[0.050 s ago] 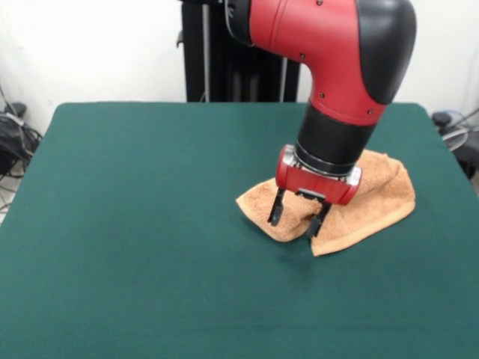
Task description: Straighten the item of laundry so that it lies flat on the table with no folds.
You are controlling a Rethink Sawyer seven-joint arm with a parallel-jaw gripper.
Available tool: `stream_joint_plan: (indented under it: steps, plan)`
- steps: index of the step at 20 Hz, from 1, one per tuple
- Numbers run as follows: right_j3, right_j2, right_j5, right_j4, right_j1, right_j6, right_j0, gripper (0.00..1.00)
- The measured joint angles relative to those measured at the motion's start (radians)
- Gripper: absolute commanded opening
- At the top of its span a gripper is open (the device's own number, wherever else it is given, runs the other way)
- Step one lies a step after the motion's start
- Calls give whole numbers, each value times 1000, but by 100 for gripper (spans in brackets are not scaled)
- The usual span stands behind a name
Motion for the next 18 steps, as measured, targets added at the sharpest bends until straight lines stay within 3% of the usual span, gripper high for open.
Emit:
stream_joint_plan:
  steps: [18]
  plan:
    - [88, 0, 0, 0, -51, 0, -11, 100]
